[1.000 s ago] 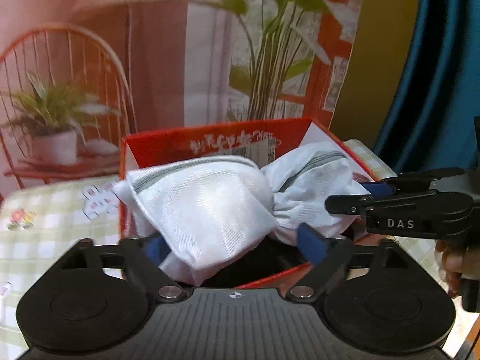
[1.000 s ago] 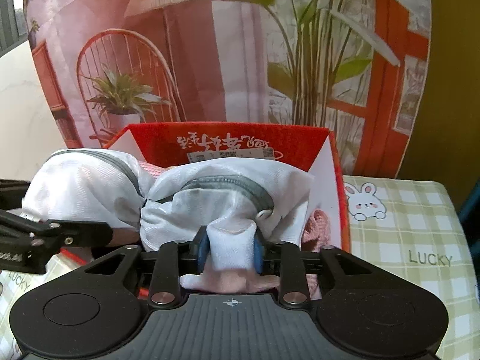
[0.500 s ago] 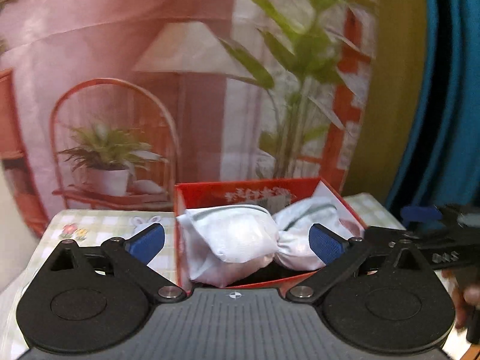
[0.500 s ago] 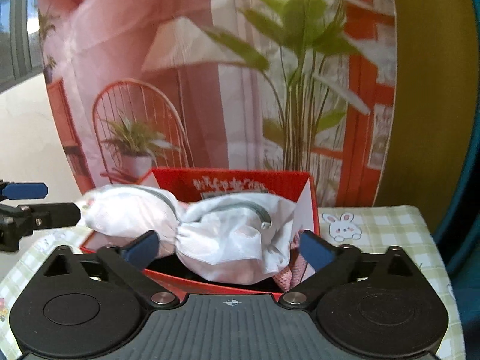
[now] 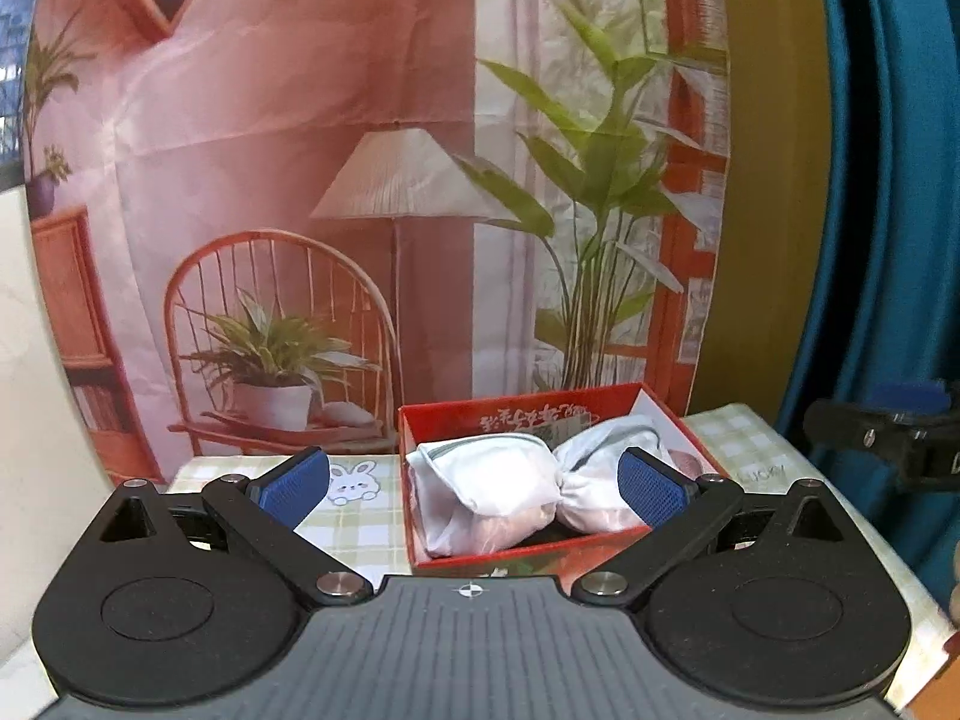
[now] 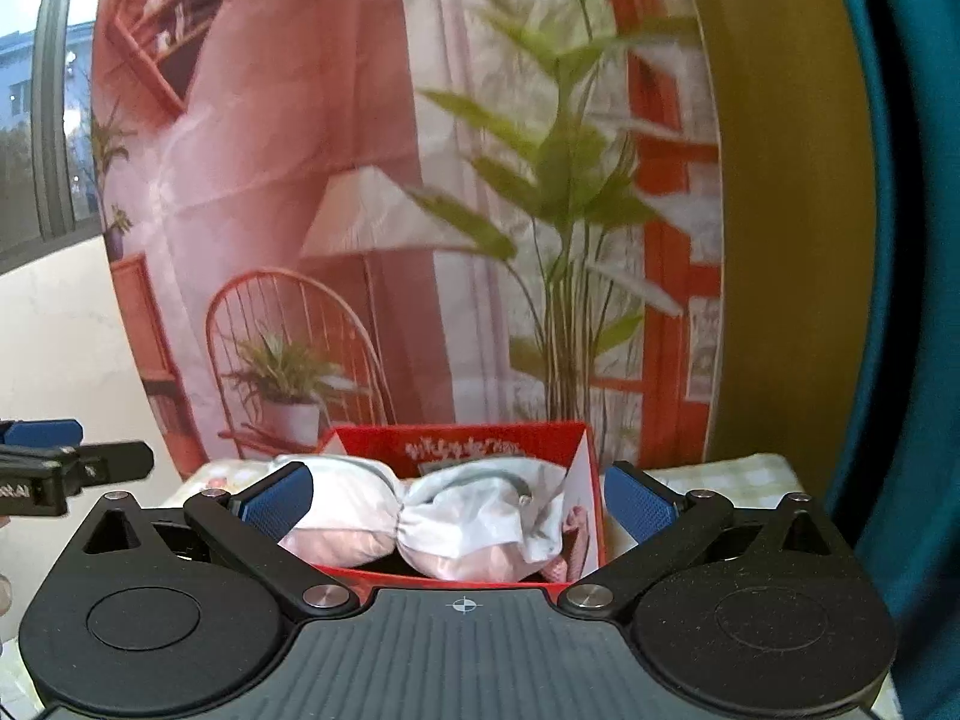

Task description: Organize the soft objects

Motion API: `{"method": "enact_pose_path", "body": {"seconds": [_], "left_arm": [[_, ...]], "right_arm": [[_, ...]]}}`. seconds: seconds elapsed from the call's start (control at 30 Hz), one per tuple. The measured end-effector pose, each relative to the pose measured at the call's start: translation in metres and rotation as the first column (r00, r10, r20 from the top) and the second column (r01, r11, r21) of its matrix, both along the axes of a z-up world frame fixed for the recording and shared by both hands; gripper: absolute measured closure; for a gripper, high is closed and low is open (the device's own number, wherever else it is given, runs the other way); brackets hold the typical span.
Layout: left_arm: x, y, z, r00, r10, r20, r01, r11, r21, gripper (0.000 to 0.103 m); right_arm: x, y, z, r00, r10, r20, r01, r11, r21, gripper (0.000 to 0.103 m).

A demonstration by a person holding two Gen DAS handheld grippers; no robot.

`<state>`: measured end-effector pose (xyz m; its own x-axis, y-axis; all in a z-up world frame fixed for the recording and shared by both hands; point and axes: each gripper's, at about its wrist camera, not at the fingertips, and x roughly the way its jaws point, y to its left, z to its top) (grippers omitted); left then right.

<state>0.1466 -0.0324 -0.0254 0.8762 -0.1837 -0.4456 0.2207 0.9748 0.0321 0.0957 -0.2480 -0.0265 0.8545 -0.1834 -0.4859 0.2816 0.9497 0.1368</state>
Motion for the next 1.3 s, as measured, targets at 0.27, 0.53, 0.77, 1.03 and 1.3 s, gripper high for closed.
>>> {"method": "enact_pose_path", "body": {"seconds": [0.27, 0.53, 0.77, 1.03, 1.3], "left_arm": [[-0.053, 0.005, 0.022, 0.999, 0.035, 0.033, -0.034, 0.999, -0.02, 0.0], [-0.092, 0.009, 0.033, 0.993, 0.089, 0.078, -0.09, 0.996, 0.003, 0.0], [-0.103, 0.011, 0.032, 0.992, 0.104, 0.076, -0.105, 0.995, 0.002, 0.0], [-0.103, 0.011, 0.029, 0.99, 0.116, 0.075, -0.117, 0.993, 0.008, 0.0], [-0.103, 0.012, 0.026, 0.99, 0.124, 0.069, -0.125, 0.992, 0.014, 0.0]], "right_arm": [[-0.044, 0.028, 0.036, 0.999, -0.017, 0.031, 0.019, 0.998, -0.066, 0.0], [-0.077, 0.046, 0.052, 0.999, -0.023, 0.031, 0.024, 0.999, -0.038, 0.0], [-0.092, 0.054, 0.048, 0.999, -0.045, 0.008, 0.045, 0.999, -0.026, 0.0], [-0.098, 0.056, 0.045, 0.997, -0.074, -0.001, 0.074, 0.996, -0.049, 0.0], [-0.096, 0.054, 0.043, 0.997, -0.08, -0.009, 0.079, 0.996, -0.048, 0.0]]}}
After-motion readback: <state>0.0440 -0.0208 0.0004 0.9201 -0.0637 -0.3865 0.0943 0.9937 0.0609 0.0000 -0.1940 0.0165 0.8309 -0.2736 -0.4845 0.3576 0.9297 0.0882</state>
